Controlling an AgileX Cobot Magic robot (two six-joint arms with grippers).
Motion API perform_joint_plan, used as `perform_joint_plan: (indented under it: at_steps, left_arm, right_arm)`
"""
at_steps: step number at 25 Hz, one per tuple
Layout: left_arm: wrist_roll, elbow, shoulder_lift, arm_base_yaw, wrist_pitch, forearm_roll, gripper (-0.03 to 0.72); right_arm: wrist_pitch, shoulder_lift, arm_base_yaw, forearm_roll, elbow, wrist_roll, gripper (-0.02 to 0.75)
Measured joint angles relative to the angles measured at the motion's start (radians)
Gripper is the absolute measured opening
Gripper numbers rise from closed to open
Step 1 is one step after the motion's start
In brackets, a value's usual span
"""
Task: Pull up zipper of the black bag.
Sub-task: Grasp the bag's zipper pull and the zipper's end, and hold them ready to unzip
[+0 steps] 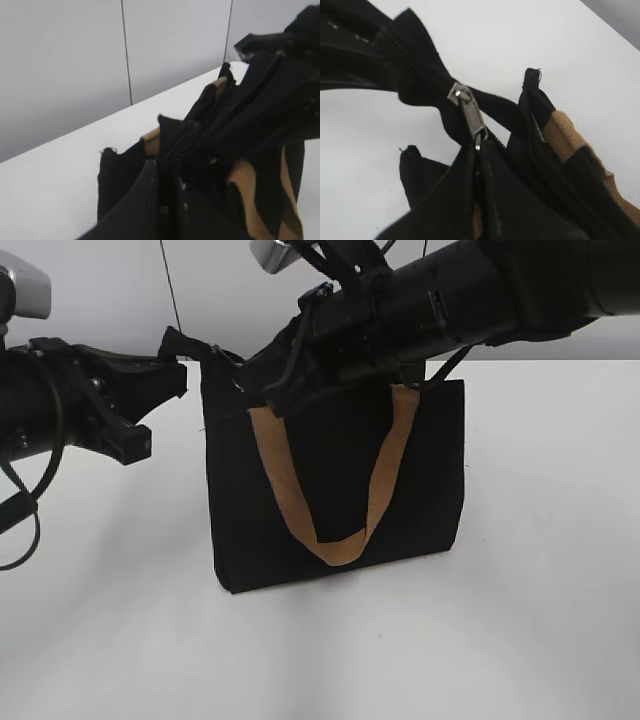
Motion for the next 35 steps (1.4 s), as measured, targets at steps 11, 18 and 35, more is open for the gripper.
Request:
perform_joint_plan:
  at_steps: [11, 18, 35]
  left_arm:
    - [0.000, 0.000, 0.000, 0.000, 0.187, -0.005, 0.015]
    - [0.000, 0.000, 0.000, -0.001, 0.335, -0.044, 0.015]
    - [0.000, -0.001, -0.001, -0.002, 0.444, -0.061, 0.015]
  right_arm:
    - [0.001, -0.019, -0.037, -0.007, 0.000, 0.050, -0.001]
    - [0.050, -0.019, -0.088, -0.157, 0.000, 0.174, -0.001]
    - [0.094, -0.085, -0.244, -0.442, -0.001, 0.415, -0.001]
